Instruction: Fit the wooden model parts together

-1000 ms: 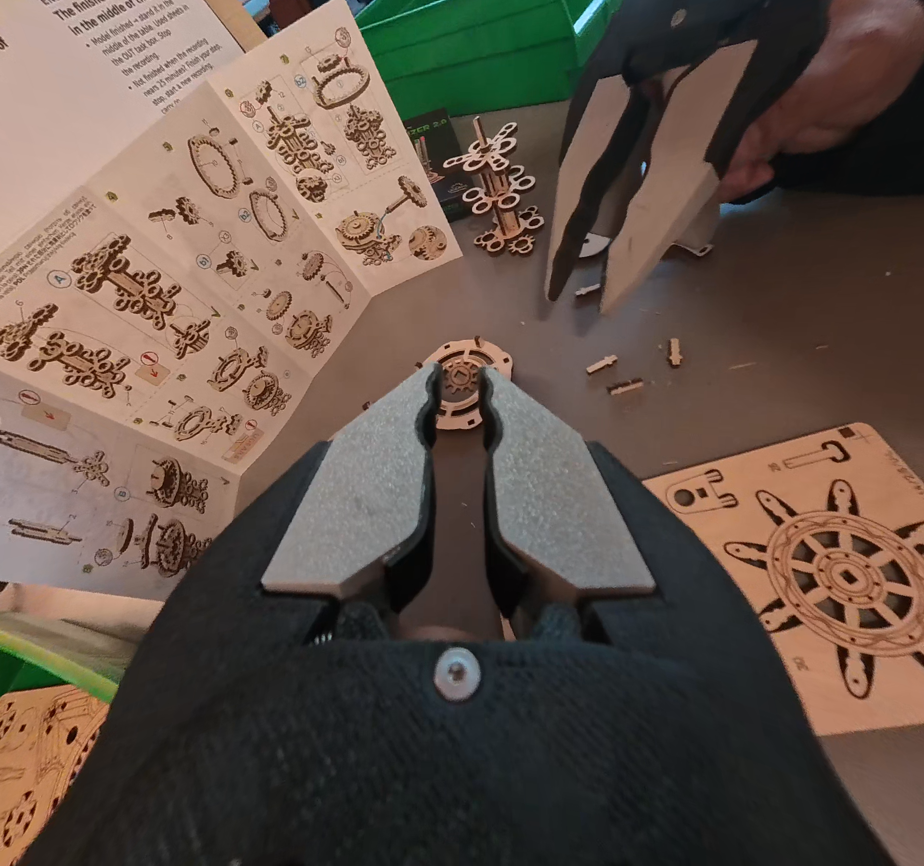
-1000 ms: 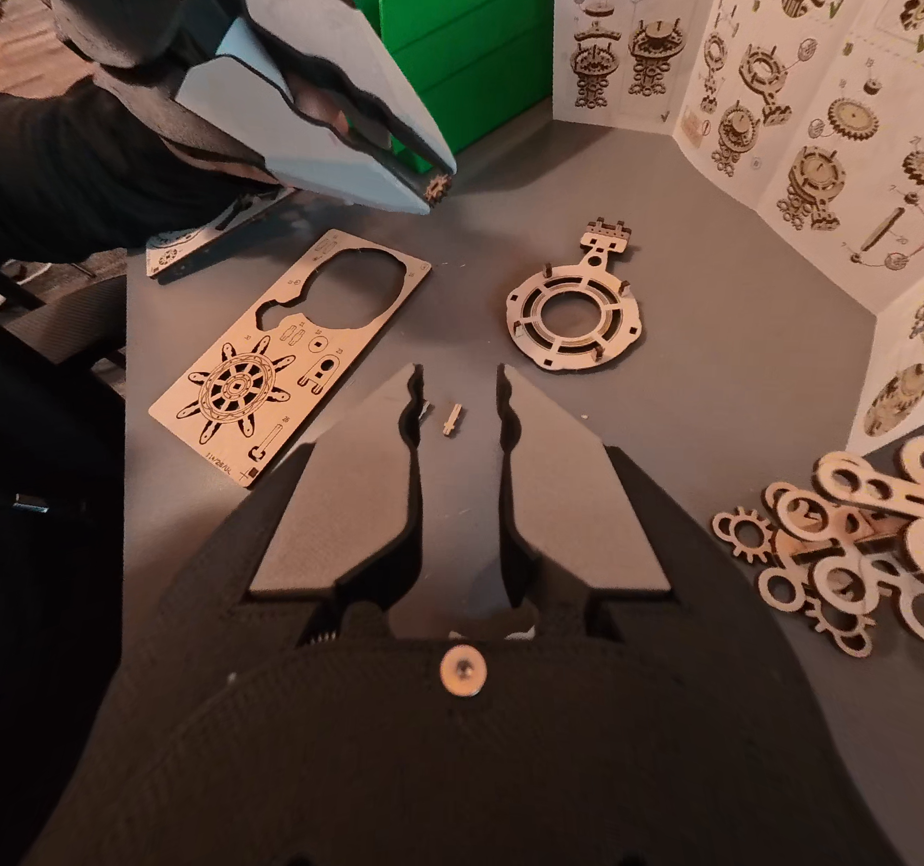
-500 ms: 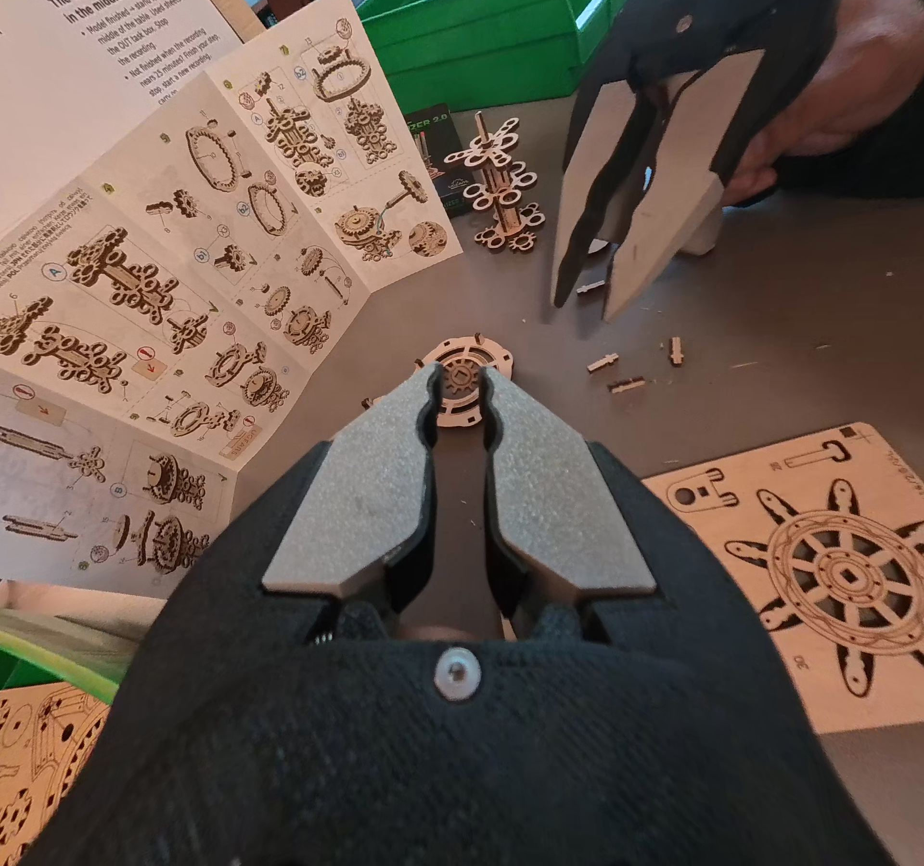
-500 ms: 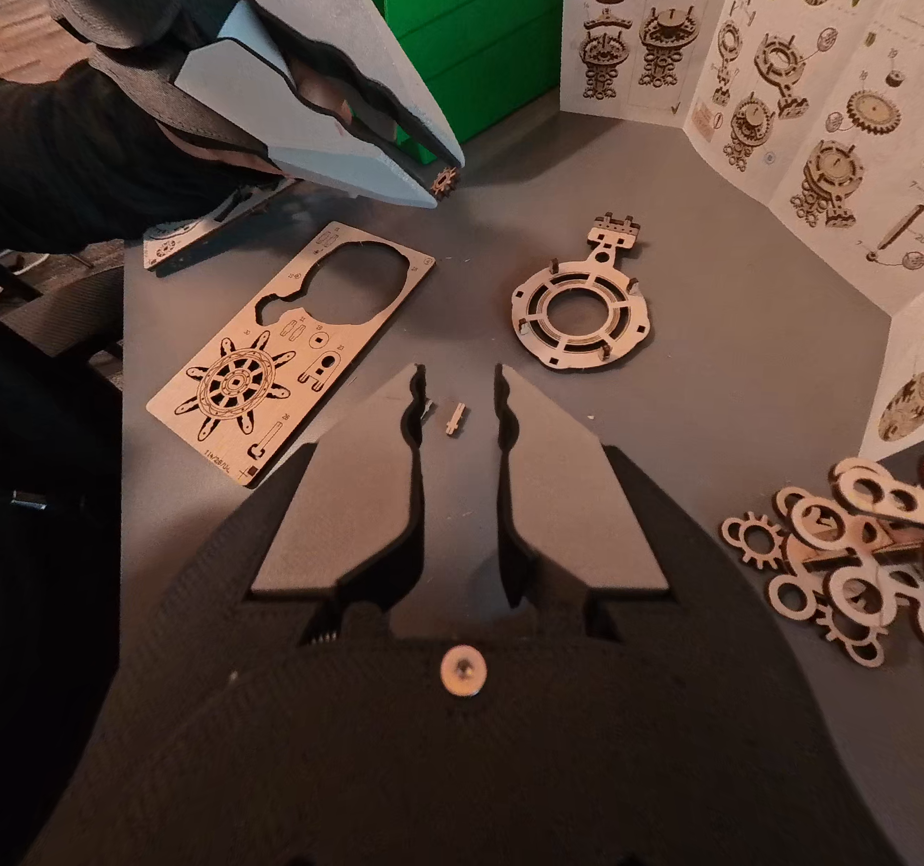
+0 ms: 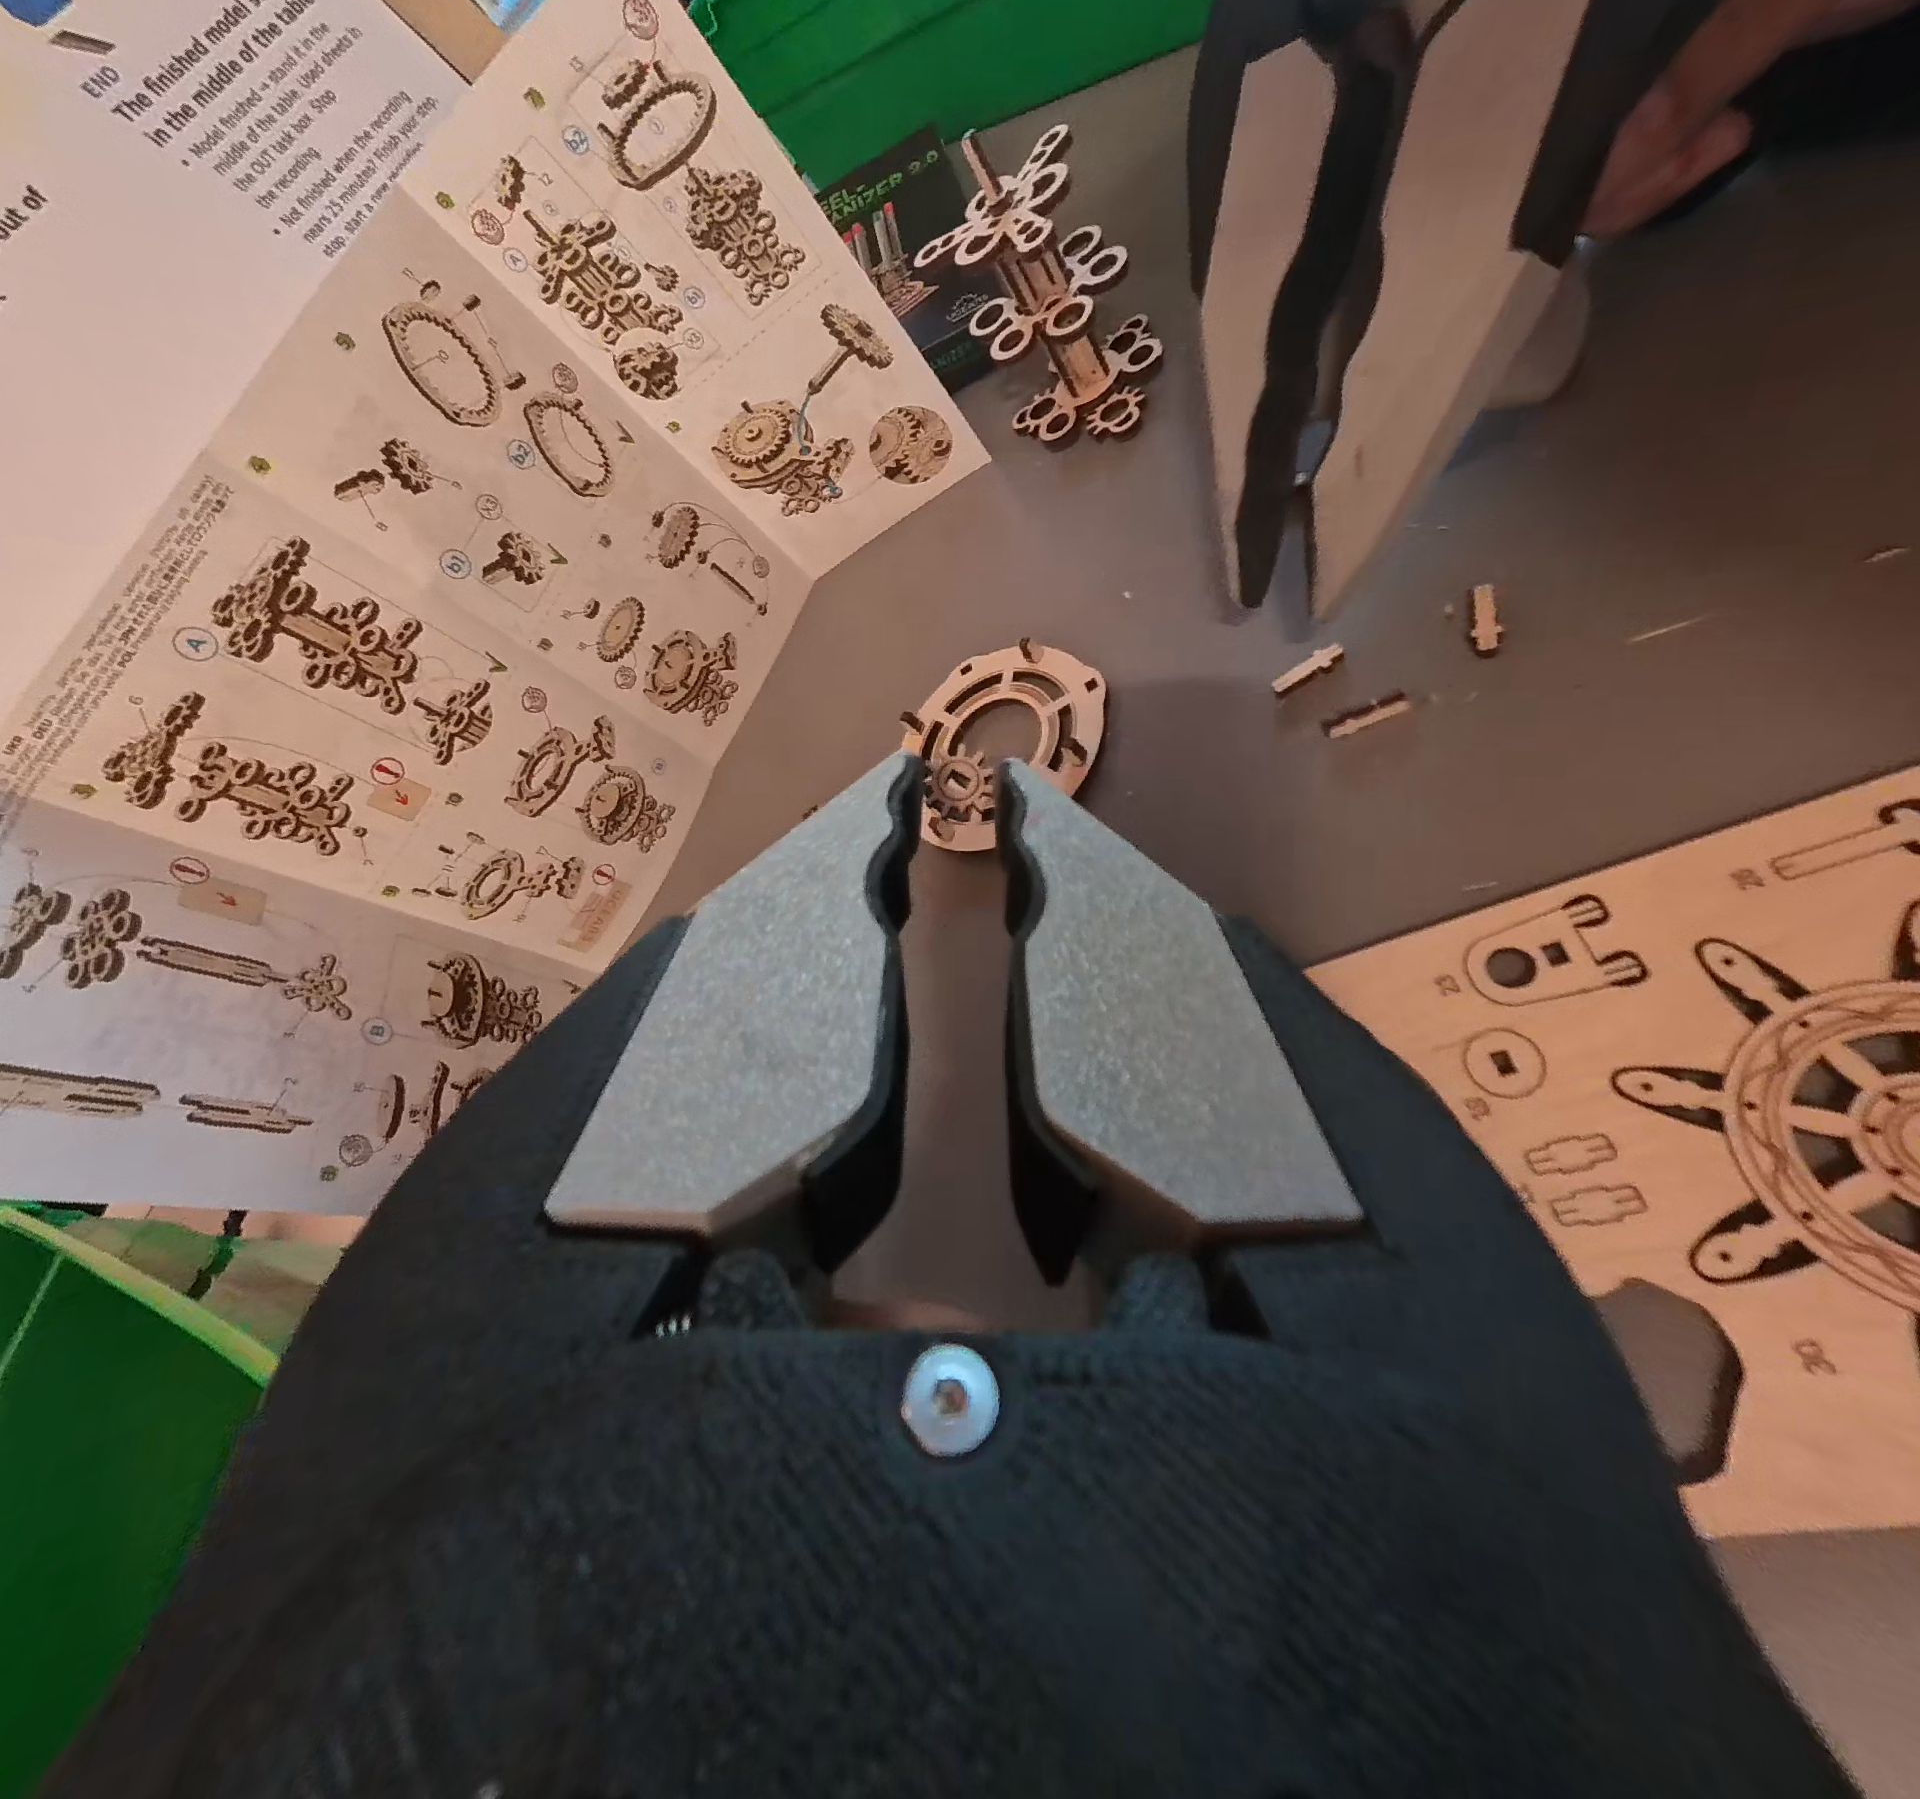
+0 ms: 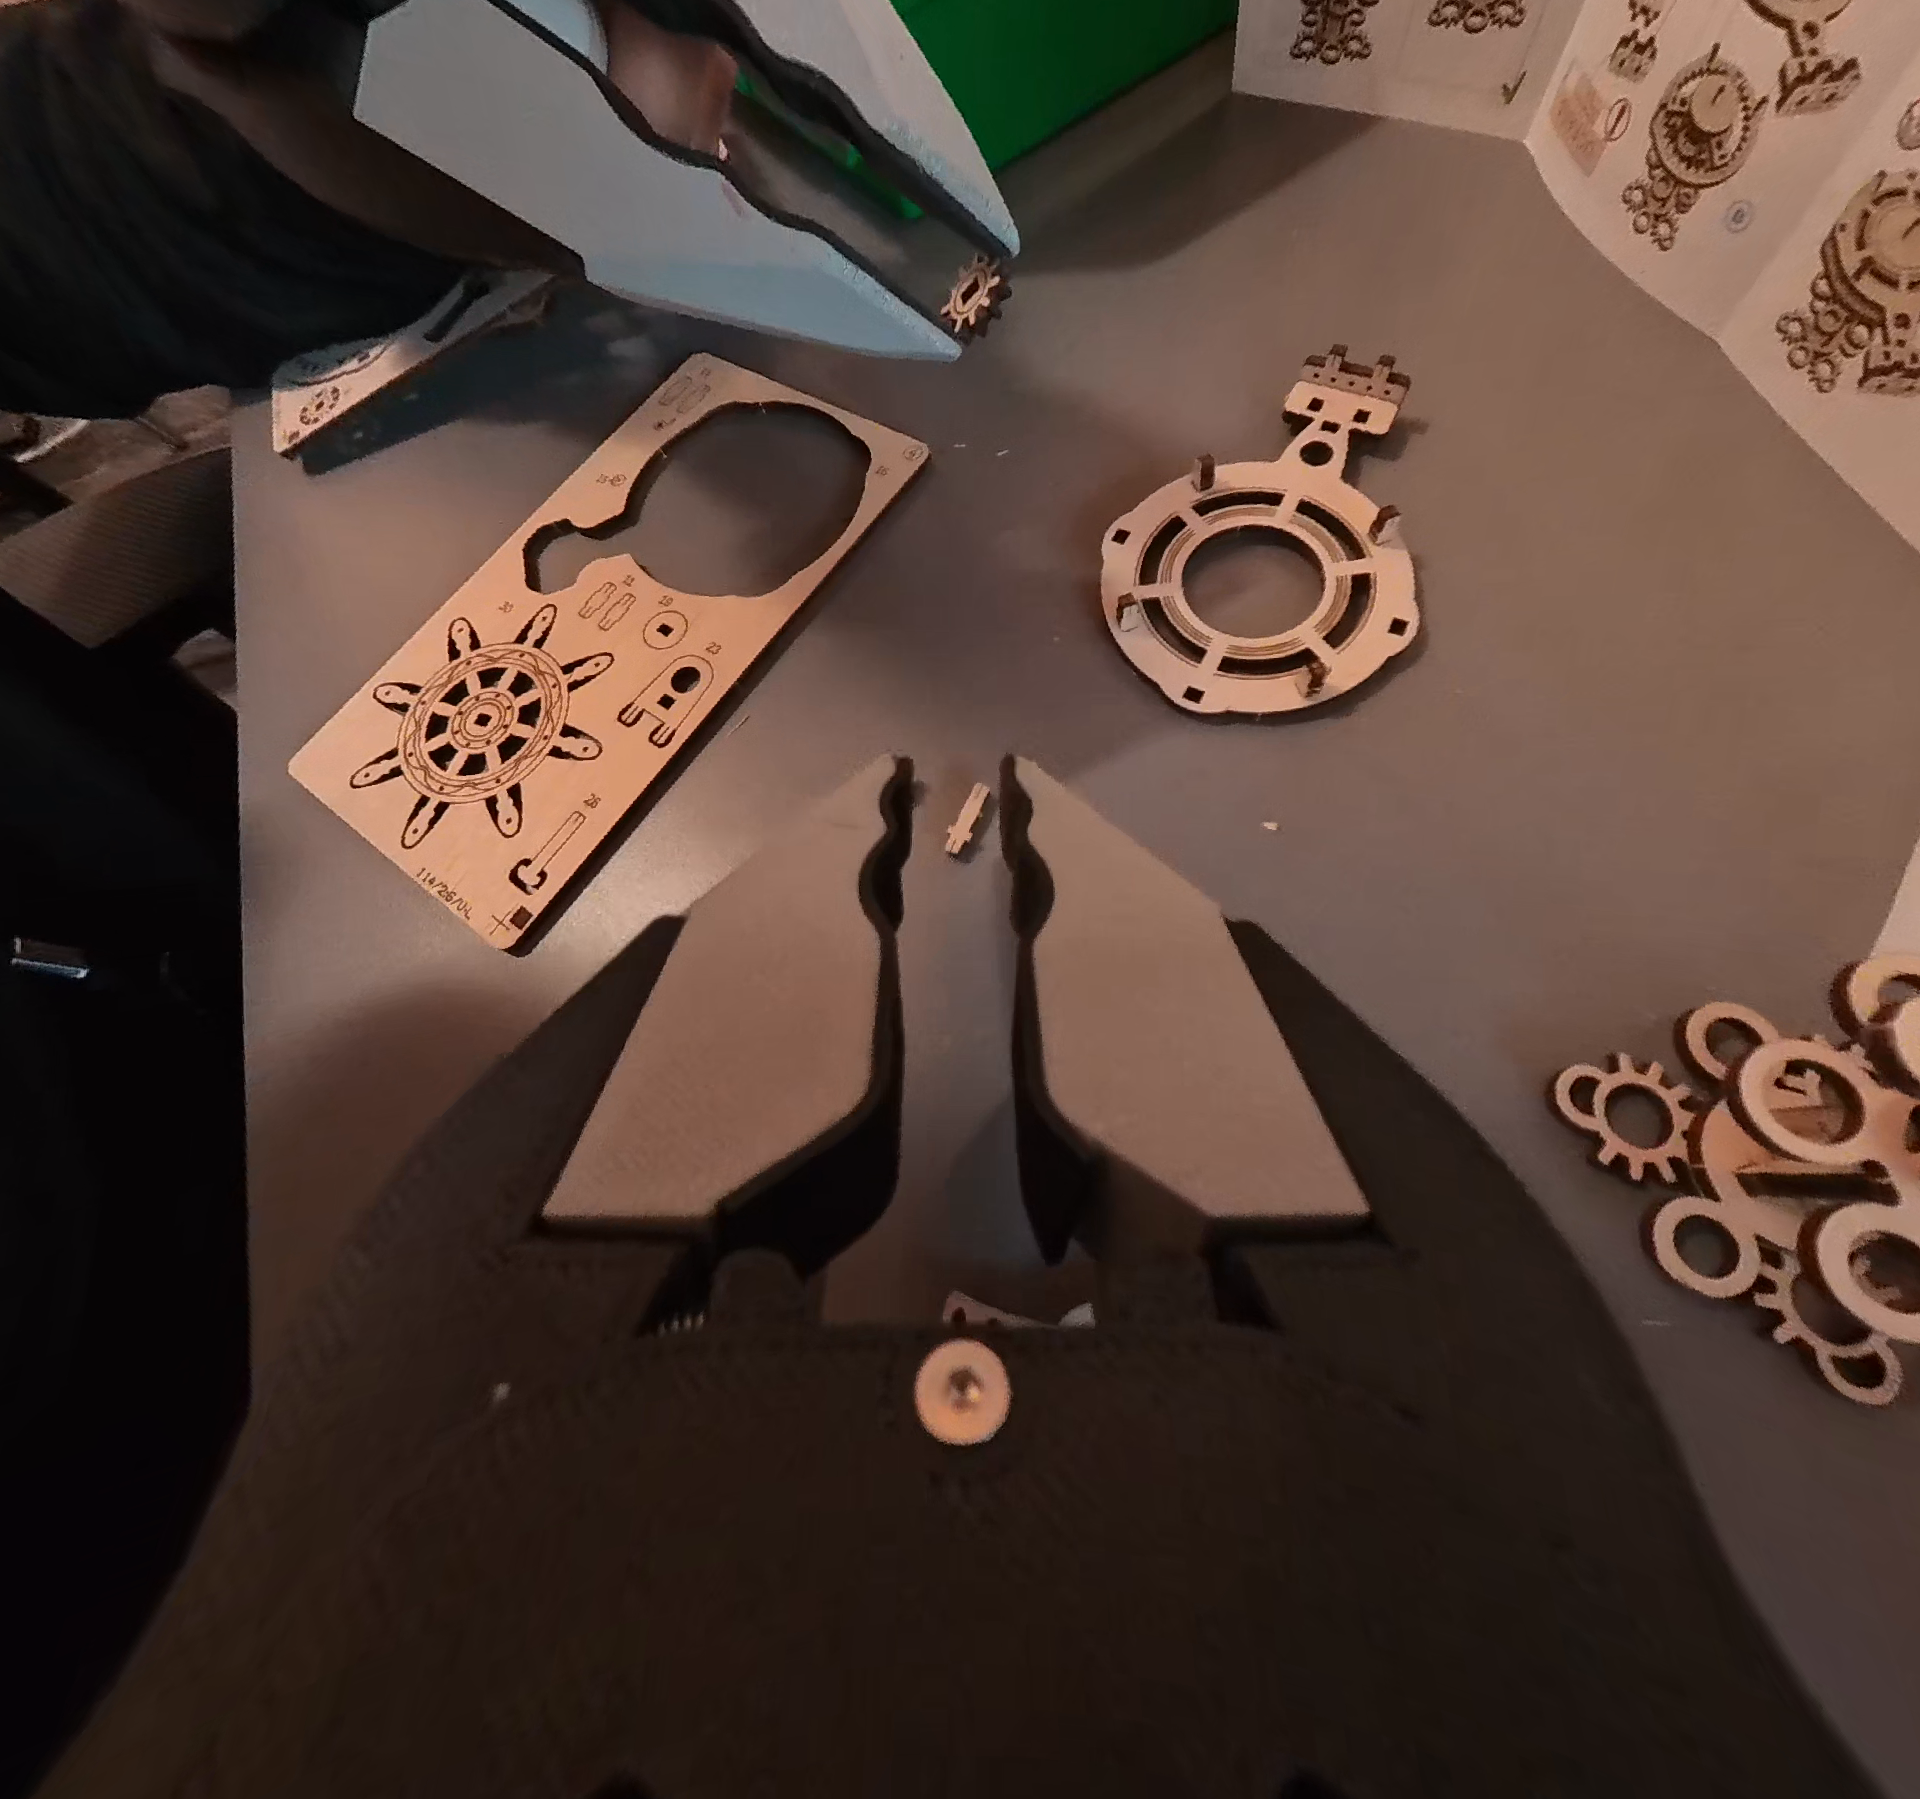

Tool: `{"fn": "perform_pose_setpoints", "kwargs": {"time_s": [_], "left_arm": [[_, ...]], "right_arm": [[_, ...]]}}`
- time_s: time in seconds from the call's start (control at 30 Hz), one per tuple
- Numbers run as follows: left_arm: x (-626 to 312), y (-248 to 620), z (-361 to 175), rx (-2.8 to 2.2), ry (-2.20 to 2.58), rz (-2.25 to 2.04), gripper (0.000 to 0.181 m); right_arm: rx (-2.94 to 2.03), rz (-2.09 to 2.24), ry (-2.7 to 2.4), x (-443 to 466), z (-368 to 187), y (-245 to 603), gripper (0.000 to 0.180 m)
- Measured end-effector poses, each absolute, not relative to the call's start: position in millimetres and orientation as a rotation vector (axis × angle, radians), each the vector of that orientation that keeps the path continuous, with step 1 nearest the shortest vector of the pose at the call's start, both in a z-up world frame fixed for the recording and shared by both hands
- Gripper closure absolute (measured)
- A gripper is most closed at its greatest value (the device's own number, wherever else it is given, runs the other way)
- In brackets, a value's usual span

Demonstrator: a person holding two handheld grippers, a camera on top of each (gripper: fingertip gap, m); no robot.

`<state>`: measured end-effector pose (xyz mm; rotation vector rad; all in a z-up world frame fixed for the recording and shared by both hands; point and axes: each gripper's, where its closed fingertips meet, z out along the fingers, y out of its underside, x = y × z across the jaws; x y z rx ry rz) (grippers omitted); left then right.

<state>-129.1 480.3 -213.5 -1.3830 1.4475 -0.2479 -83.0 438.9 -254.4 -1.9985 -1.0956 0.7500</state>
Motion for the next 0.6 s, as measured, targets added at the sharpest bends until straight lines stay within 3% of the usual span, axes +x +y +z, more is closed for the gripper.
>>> {"fn": "perform_pose_setpoints", "kwargs": {"time_s": [0.6], "left_arm": [[-127,475,-209,-1.453,1.398,-0.457,0.172]], "right_arm": [[-2.087,0.595,-1.187,-79,-278,438,0.172]]}}
